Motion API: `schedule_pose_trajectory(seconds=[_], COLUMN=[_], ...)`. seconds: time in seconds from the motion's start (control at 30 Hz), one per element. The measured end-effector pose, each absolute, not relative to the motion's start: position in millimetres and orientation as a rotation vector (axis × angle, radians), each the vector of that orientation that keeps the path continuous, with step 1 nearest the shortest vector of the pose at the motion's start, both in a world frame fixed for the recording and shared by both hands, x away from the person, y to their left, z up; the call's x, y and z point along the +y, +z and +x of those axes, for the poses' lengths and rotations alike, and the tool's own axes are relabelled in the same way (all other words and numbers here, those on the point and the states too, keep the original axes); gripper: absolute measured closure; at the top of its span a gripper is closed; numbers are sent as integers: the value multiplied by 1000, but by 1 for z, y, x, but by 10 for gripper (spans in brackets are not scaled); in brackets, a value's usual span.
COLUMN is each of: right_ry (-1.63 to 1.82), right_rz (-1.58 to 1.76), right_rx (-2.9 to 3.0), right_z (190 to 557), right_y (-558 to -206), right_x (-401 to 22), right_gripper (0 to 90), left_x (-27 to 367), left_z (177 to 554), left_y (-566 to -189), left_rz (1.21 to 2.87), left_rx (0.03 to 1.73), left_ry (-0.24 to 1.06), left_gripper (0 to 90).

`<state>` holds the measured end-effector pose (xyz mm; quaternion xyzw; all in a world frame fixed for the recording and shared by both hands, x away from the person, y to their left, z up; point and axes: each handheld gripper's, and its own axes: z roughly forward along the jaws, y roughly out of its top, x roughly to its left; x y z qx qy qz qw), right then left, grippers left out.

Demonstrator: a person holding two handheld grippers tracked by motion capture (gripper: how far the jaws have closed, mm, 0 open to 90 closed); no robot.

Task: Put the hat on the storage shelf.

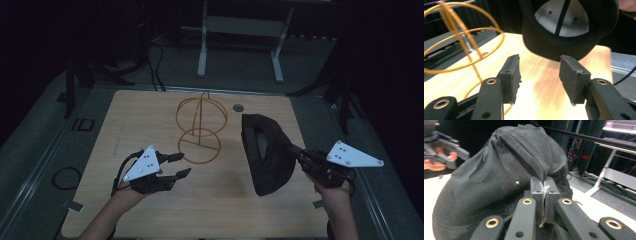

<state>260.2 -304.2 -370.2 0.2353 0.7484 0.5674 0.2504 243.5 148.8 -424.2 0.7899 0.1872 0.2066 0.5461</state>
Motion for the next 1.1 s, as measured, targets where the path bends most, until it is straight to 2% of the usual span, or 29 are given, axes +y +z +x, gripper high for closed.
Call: schedule_pose_trajectory(seconds=[0.43, 0.53, 0.73, 0.87, 0.97, 1.1], right_ry=[1441, 1437, 1442, 1430, 1418, 1394], right_rz=[678, 674, 650, 637, 634, 620], right_rx=[2021, 2018, 2017, 2016, 2020, 2023], right_z=[307, 316, 331, 341, 349, 358], right_y=[-351, -343, -325, -314, -306, -297], right_x=[-289, -282, -266, -255, -246, -233], right_gripper=[887, 887, 887, 887, 887, 887], left_x=[177, 183, 188, 191, 190, 189], left_z=[237, 236, 235, 232, 230, 228], left_y=[-461, -470, -484, -494, -501, -514], left_rz=[1881, 1871, 1888, 1841, 1849, 1863], left_rx=[574, 614, 680, 724, 747, 775], left_ry=[497, 494, 483, 501, 520, 568], left_gripper=[470, 406, 179, 141, 33, 19])
